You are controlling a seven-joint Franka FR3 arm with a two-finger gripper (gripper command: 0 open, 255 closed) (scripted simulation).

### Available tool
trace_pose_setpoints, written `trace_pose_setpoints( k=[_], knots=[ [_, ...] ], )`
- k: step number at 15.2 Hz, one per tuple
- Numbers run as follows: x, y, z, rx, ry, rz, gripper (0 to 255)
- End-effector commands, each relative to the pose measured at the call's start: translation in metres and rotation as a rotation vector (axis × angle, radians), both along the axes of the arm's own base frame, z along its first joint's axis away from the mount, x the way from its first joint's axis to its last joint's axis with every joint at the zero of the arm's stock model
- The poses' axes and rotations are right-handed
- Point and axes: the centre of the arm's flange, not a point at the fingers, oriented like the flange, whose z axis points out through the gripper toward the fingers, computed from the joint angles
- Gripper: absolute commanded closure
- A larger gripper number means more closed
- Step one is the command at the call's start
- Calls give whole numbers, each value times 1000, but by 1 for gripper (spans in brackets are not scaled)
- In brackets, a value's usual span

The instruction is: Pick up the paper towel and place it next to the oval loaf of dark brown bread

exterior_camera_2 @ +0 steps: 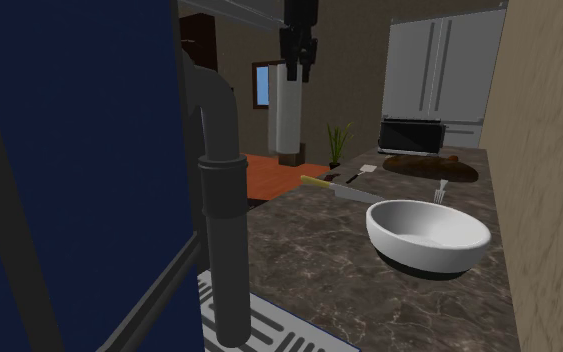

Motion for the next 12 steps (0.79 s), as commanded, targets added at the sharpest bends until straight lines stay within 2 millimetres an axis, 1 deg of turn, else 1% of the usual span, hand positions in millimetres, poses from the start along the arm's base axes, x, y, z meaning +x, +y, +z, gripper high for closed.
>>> trace_pose_setpoints(
  k=[1,12],
  knots=[
    [-1,1,10,0,0,0,255],
    [-1,1,68,0,0,0,255]
  ],
)
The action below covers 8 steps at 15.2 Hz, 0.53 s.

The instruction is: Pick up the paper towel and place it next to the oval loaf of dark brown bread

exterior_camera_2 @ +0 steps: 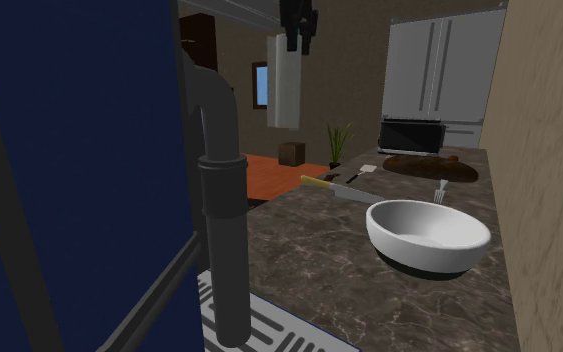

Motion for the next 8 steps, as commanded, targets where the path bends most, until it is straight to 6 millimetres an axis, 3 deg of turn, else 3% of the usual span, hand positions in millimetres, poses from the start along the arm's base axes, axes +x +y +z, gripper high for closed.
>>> trace_pose_setpoints(
  k=[1,6,8],
  knots=[
    [0,0,10,0,0,0,255],
    [0,0,36,0,0,0,255],
    [11,23,29,0,0,0,255]
  ],
)
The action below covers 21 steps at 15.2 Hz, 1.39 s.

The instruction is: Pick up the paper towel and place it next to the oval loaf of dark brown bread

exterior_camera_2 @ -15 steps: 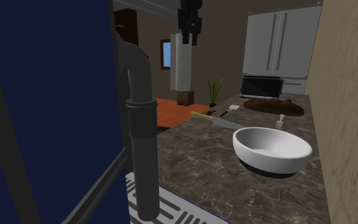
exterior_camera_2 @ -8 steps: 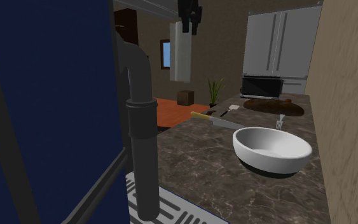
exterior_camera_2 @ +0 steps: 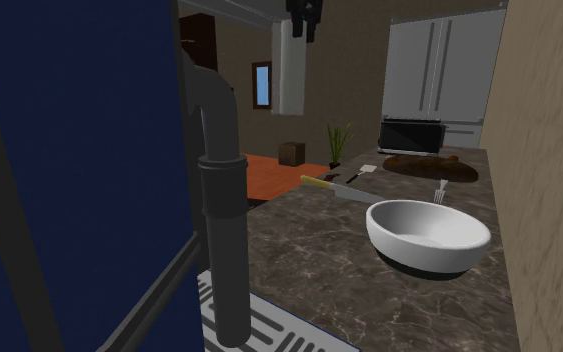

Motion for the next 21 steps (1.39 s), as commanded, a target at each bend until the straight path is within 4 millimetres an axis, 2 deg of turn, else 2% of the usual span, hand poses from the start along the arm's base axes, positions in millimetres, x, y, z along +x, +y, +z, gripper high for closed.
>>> trace_pose_setpoints(
  k=[1,21],
  knots=[
    [8,21,-5,0,0,0,255],
    [118,252,-68,0,0,0,255]
  ],
)
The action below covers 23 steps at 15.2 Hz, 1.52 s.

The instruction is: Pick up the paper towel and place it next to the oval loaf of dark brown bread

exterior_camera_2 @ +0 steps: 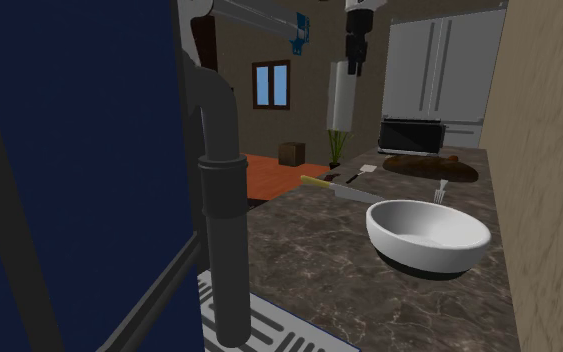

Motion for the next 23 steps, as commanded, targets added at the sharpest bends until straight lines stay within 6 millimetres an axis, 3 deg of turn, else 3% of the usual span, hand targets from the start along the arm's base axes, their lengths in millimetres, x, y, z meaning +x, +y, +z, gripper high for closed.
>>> trace_pose_setpoints(
  k=[1,18,23],
  knots=[
    [11,23,-7,1,0,-1,255],
    [105,220,-60,1,0,-1,255],
    [105,220,-86,1,0,-1,255]
  ],
)
